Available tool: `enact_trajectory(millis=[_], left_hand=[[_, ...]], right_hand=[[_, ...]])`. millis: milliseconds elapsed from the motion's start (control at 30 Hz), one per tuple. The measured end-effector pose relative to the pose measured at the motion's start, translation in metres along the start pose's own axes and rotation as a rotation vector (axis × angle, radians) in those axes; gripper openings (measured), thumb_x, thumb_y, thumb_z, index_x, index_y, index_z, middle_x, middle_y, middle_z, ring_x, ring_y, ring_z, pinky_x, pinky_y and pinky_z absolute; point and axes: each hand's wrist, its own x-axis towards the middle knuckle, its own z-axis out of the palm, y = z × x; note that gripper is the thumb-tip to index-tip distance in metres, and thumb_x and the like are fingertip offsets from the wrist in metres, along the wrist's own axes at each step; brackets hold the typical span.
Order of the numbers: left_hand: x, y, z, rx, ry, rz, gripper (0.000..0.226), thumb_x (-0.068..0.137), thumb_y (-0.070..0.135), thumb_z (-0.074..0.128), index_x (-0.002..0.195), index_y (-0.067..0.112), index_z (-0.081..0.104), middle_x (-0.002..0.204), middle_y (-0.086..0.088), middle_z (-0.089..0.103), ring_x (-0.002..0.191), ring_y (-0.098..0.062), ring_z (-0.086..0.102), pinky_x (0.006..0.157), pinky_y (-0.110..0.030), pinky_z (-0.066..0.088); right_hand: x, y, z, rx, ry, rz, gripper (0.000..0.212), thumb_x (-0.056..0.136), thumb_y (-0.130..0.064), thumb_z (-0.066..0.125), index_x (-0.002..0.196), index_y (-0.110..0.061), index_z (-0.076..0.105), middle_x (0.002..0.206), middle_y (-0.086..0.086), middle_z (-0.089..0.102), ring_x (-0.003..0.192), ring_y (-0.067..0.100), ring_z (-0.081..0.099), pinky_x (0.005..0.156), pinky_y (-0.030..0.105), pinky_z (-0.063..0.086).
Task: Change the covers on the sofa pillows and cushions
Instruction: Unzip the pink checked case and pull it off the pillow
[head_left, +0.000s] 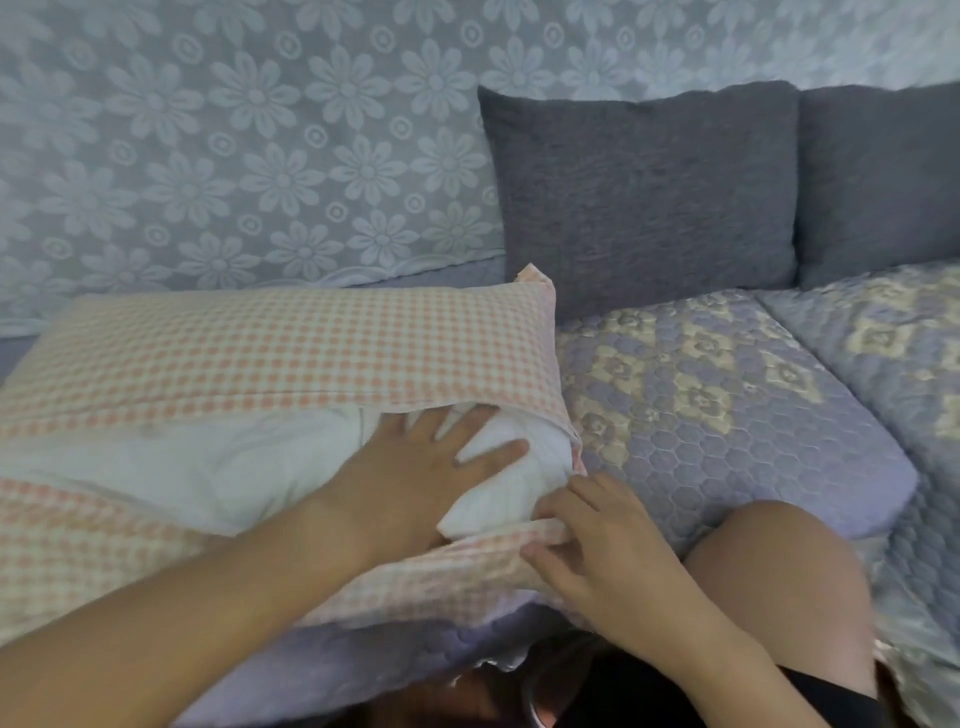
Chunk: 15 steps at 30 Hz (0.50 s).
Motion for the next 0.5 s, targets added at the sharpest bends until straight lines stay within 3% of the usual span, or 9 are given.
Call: enact_trajectory(millis=[33, 133, 200, 267, 333, 367, 433, 500], left_hand=[[0.006, -0.006, -0.005, 0.022, -0.009, -0.031, 0.097, 0.089, 0.057, 0.058, 0.158, 0.043, -0.009, 0.169, -0.008, -0.004, 0.146, -0.041, 0.025, 0.107, -0.058, 0.033], [0.023, -0.028, -0.019, 0.113, 0.053, -0.071, 0.068, 0.093, 0.035, 0.055, 0.155, 0.028, 0.028, 0.156, -0.01, 0.039, 0.126, -0.036, 0.054, 0.094, -0.048, 0.049], [0.03, -0.054, -0.038, 0.022, 0.134, -0.202, 0.051, 0.096, 0.036, 0.053, 0.146, 0.028, 0.043, 0.14, -0.005, 0.057, 0.113, -0.033, 0.064, 0.085, -0.041, 0.05], [0.031, -0.081, -0.053, -0.121, 0.195, -0.339, 0.047, 0.094, 0.043, 0.057, 0.139, 0.032, 0.05, 0.129, -0.005, 0.064, 0.108, -0.033, 0.065, 0.085, -0.041, 0.049], [0.026, -0.095, -0.061, -0.219, 0.156, -0.312, 0.051, 0.09, 0.051, 0.059, 0.139, 0.041, 0.048, 0.13, 0.0, 0.065, 0.111, -0.027, 0.064, 0.089, -0.04, 0.05], [0.022, -0.093, -0.062, -0.268, 0.112, -0.26, 0.057, 0.087, 0.057, 0.057, 0.141, 0.047, 0.043, 0.135, 0.004, 0.062, 0.115, -0.024, 0.063, 0.092, -0.04, 0.05], [0.009, -0.078, -0.054, -0.363, 0.069, -0.177, 0.068, 0.084, 0.063, 0.053, 0.147, 0.054, 0.029, 0.147, 0.008, 0.053, 0.124, -0.02, 0.058, 0.1, -0.04, 0.049], [-0.004, -0.066, -0.045, -0.359, 0.101, -0.168, 0.076, 0.09, 0.059, 0.058, 0.155, 0.05, 0.02, 0.154, 0.013, 0.042, 0.131, -0.013, 0.05, 0.1, -0.034, 0.047]], right_hand=[[-0.002, 0.0, -0.001, 0.002, 0.01, -0.008, 0.02, 0.085, -0.048, 0.065, 0.09, -0.03, 0.057, 0.088, -0.017, 0.049, 0.088, 0.007, 0.046, 0.085, 0.022, 0.035], [-0.01, 0.0, 0.002, -0.013, 0.035, -0.084, 0.022, 0.089, -0.044, 0.065, 0.081, -0.028, 0.053, 0.084, -0.014, 0.045, 0.083, 0.01, 0.044, 0.079, 0.023, 0.032], [-0.02, 0.002, 0.011, -0.041, 0.005, -0.122, 0.021, 0.09, -0.04, 0.063, 0.077, -0.026, 0.055, 0.085, -0.012, 0.047, 0.086, 0.014, 0.048, 0.083, 0.028, 0.039], [-0.03, 0.01, 0.027, -0.099, -0.057, -0.144, 0.017, 0.093, -0.039, 0.057, 0.084, -0.026, 0.061, 0.091, -0.011, 0.052, 0.094, 0.015, 0.051, 0.093, 0.036, 0.045], [-0.03, 0.015, 0.037, -0.106, -0.121, -0.133, 0.019, 0.095, -0.038, 0.053, 0.105, -0.028, 0.067, 0.108, -0.013, 0.056, 0.107, 0.014, 0.052, 0.105, 0.038, 0.042], [-0.026, 0.016, 0.036, -0.053, -0.127, -0.1, 0.026, 0.095, -0.036, 0.052, 0.115, -0.03, 0.066, 0.118, -0.014, 0.055, 0.112, 0.011, 0.051, 0.109, 0.03, 0.038], [-0.011, 0.013, 0.019, 0.122, -0.057, 0.035, 0.033, 0.094, -0.026, 0.05, 0.123, -0.031, 0.066, 0.129, -0.019, 0.051, 0.118, 0.002, 0.05, 0.105, 0.011, 0.032], [0.006, 0.008, -0.003, 0.232, 0.033, 0.14, 0.034, 0.096, -0.011, 0.054, 0.12, -0.028, 0.07, 0.121, -0.029, 0.054, 0.114, -0.013, 0.048, 0.094, 0.002, 0.033]])
